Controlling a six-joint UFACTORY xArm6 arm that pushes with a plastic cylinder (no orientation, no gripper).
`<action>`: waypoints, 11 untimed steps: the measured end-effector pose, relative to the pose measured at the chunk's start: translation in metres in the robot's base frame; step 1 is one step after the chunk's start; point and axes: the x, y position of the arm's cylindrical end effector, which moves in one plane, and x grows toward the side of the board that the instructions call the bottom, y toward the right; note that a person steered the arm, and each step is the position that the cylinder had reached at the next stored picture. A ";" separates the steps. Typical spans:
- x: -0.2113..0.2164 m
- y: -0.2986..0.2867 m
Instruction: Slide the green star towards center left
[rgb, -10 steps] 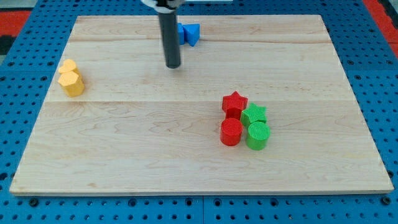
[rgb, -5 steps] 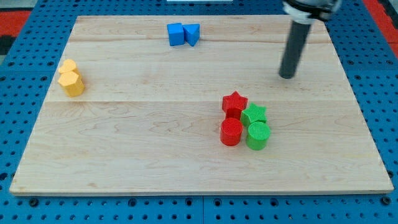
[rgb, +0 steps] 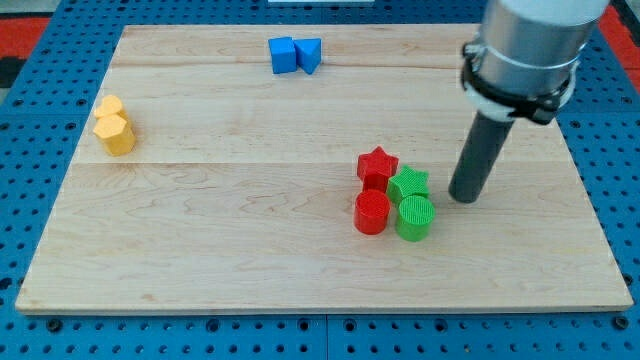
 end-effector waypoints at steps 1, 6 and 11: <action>0.000 -0.021; -0.019 -0.252; 0.007 -0.293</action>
